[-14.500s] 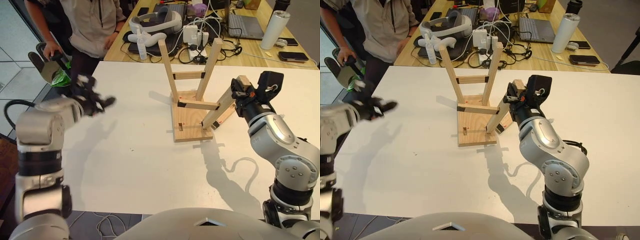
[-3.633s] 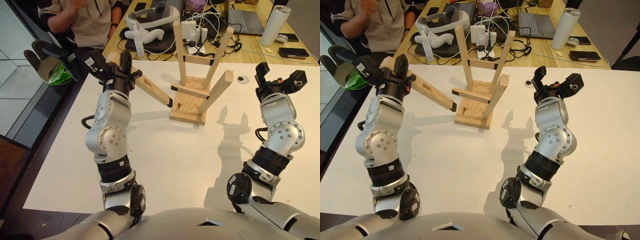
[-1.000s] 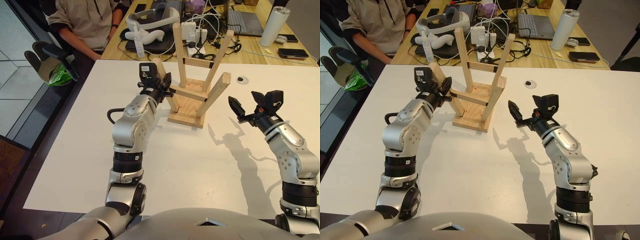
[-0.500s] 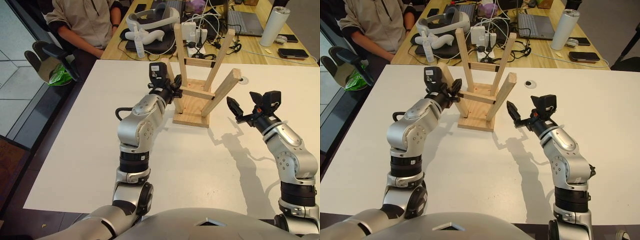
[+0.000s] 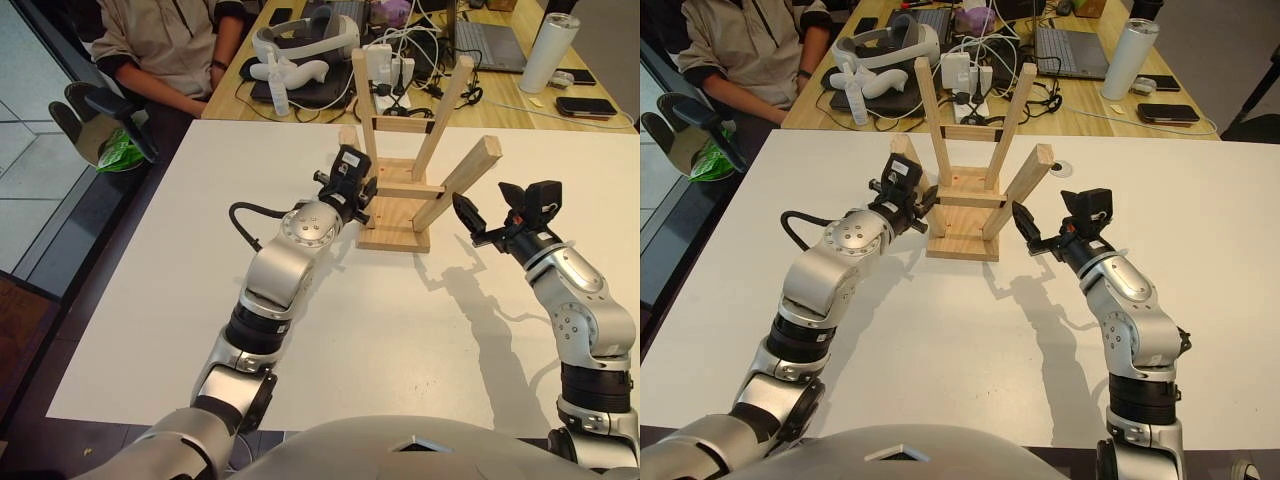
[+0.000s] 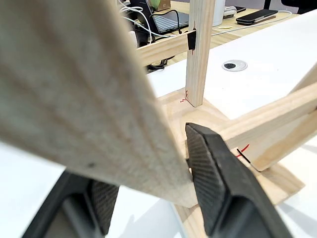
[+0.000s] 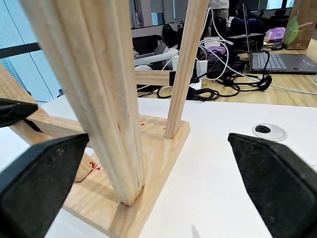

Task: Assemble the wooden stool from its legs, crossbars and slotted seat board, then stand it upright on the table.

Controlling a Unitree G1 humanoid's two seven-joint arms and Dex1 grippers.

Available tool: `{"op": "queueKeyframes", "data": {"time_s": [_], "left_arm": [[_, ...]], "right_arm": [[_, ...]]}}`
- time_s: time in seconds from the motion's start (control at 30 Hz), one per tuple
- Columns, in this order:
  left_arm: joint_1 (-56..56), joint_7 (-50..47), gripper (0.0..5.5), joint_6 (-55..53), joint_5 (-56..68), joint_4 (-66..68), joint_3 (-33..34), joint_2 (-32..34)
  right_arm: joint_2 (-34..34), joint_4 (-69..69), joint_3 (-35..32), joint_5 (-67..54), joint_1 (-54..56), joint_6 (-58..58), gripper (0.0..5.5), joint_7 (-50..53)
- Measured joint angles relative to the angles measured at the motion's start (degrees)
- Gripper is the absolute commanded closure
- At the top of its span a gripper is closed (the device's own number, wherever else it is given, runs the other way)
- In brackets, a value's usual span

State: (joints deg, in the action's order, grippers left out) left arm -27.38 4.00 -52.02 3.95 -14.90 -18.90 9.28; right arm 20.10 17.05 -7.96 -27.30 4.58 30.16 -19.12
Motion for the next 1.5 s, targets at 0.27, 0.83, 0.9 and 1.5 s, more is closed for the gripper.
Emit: {"op": "queueKeyframes", "data": {"time_s": [0.27,0.83,0.9,1.5], "left_arm": [[-0.21,0.59,3.45,0.27,0.15,1.57,3.46,-1.75],[-20.66,-0.32,3.45,8.67,14.73,4.3,35.13,-2.5],[-25.33,-0.1,3.45,11.38,15.82,7.88,35.9,-2.46],[-16.93,3.91,3.45,9.21,5.76,14.47,13.99,-0.65]], "right_arm": [[-0.91,-0.05,0.12,0.31,0.65,0.02,0.3,0.05],[-2.4,-0.08,0.78,1.77,1.25,-0.14,0.3,0.83],[-3.16,0.26,2.05,2.45,0.91,-0.46,0.3,1.11],[-4.55,0.55,4.07,4.54,0.23,-1.84,0.3,0.93]]}}
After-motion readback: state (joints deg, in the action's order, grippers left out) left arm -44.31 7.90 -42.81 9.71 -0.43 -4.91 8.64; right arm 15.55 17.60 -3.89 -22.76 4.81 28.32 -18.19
